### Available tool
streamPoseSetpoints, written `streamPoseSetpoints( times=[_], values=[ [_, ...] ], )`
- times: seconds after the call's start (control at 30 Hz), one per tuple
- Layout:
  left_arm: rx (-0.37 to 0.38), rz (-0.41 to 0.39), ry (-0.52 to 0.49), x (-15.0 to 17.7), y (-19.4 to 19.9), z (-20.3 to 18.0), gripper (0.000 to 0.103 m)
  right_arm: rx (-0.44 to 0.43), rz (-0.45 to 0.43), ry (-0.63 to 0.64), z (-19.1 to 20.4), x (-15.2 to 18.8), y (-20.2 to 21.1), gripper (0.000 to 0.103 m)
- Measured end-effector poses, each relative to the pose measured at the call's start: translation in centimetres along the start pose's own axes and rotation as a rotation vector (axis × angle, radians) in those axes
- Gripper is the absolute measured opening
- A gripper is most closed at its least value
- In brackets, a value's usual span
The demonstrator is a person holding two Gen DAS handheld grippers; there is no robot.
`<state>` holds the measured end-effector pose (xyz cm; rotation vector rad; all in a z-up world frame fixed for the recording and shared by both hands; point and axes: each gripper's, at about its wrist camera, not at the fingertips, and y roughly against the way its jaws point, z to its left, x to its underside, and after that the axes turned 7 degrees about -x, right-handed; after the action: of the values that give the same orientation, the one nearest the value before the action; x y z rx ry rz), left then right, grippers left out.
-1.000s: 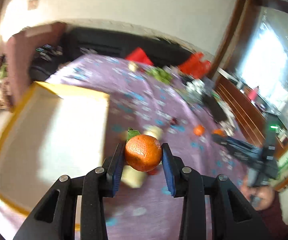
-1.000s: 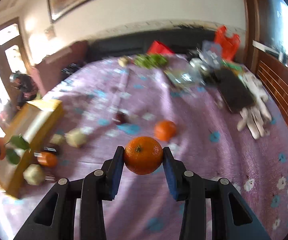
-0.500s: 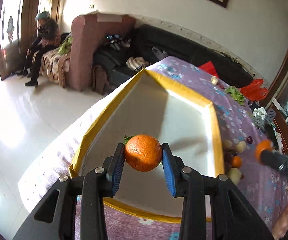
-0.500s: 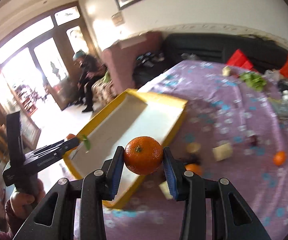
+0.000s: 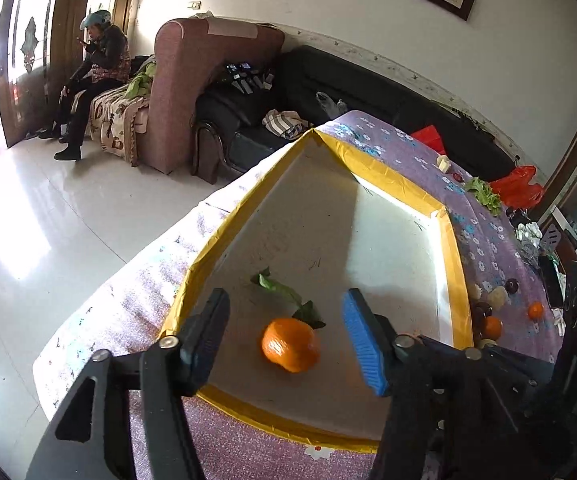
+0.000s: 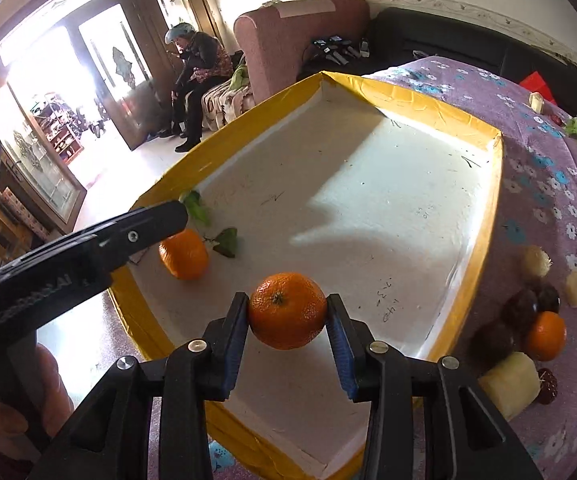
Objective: Organize fruits
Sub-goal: 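Carry both oranges into the yellow tray and open both tools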
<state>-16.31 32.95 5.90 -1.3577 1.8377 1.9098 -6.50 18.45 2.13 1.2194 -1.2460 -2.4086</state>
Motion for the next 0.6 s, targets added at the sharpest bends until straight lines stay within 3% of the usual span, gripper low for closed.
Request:
streamPoseSetpoints(
  times=[0.13, 0.27, 0.37, 0.43, 0.53, 0.6],
  values=[
    [-0.009, -0.059, -0.002, -0.3, 1.9, -0.2, 0.066, 0.000, -0.022, 0.010, 0.4, -0.4, 1.2, 0.044],
    [0.012, -0.099, 0.026, -0.8, 4.4, -0.2, 0.074, 0.001, -0.130, 0.026, 0.1, -0.6, 6.1, 0.045],
    [0.049, -0.136, 0.041, -0.9, 6.0, -0.7, 0.080, 0.046, -0.231, -0.023, -2.9, -0.2, 10.8, 0.060],
    [0.066, -0.154, 0.038, -0.8, 6.6, -1.4, 0.082, 0.119, -0.265, -0.072, -5.8, 0.4, 12.9, 0.063],
    [0.099, -0.149, 0.001, -0.5, 6.6, -3.4, 0.082, 0.196, -0.239, -0.155, -9.8, 1.4, 13.9, 0.063],
    [0.114, -0.144, -0.034, -0.1, 6.6, -4.6, 0.082, 0.197, -0.204, -0.208, -11.9, 2.5, 13.6, 0.063]
  ],
)
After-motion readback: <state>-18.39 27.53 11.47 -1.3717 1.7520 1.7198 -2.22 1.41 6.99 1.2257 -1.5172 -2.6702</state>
